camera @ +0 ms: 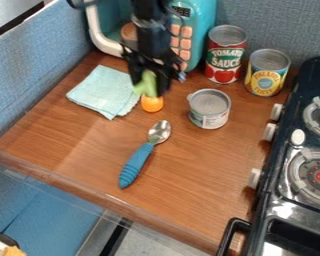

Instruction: Moves the cauliflower to the right of the table

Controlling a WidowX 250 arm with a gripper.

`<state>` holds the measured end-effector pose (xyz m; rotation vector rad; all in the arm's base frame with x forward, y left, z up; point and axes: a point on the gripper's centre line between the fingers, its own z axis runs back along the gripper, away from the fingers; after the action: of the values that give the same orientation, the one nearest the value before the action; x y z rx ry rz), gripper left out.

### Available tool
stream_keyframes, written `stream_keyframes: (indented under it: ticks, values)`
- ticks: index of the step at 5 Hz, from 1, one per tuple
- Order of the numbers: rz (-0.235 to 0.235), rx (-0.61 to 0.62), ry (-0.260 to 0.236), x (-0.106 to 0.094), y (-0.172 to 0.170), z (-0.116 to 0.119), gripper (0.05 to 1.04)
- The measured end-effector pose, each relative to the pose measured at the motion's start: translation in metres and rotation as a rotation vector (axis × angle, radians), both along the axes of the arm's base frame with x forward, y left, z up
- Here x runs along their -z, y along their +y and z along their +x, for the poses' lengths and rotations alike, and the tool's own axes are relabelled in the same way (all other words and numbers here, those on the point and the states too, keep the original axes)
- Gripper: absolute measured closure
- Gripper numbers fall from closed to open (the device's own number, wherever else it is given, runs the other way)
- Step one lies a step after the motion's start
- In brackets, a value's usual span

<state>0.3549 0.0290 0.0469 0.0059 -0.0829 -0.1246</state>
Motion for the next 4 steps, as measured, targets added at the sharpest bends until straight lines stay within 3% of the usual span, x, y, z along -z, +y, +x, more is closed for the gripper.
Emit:
stream_keyframes:
  ticks: [2,4]
  values:
    - [-0.034,0.06,0.01,0.037,-0.083,-0.026,0.446]
    - [-0.012,0.05,0.034,0.06,-0.101,-0.054,0.446]
